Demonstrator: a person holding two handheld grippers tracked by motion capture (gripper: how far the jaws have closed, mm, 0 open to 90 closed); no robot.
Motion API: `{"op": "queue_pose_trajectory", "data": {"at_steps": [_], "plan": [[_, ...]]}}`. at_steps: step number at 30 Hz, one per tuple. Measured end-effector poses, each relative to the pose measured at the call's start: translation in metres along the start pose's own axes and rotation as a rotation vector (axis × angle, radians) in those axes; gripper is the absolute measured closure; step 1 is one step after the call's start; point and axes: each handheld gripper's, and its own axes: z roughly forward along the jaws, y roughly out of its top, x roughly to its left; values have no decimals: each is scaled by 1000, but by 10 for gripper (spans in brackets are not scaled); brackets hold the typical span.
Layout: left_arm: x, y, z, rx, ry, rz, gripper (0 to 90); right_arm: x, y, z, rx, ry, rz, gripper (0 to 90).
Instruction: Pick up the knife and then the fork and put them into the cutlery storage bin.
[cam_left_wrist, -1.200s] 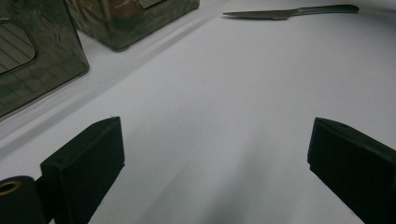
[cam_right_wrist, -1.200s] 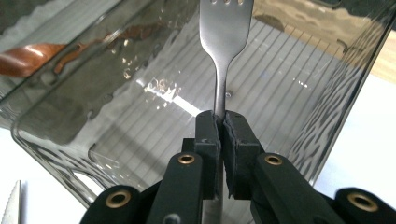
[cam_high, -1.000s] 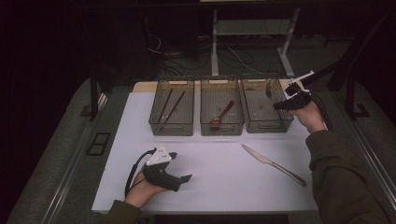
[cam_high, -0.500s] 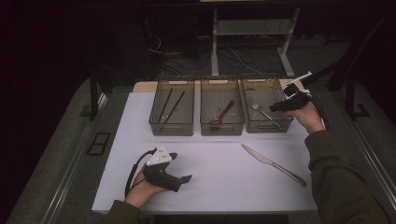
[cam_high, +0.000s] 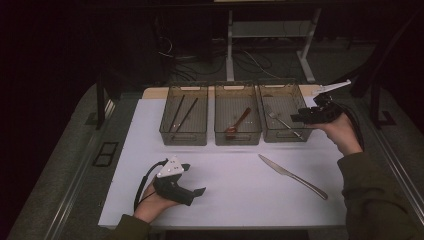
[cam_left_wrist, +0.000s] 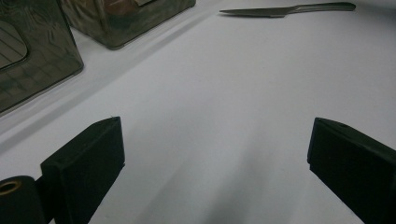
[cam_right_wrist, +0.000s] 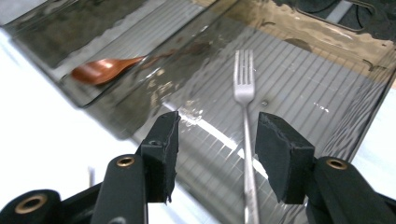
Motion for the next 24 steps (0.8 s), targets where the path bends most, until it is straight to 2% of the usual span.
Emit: {"op": "queue_pose_trajectory", "data": {"at_steps": [2,10,15,20,24], "plan": [[0,0,0,1,-1,4,33,6,-4,-4,-2,5,-10,483],[0,0,0,2,1,6,32,37,-26,-15,53,44,-73,485],[-1,0,0,4,1,7,31,50,-42,-18,66,77,-87,486],[-1,1,0,3,0,12,31,60,-52,-21,102,100,-93,486],[-1,1,-1,1,-1,9,31,70,-59,-24,161,77,-129,492]]}}
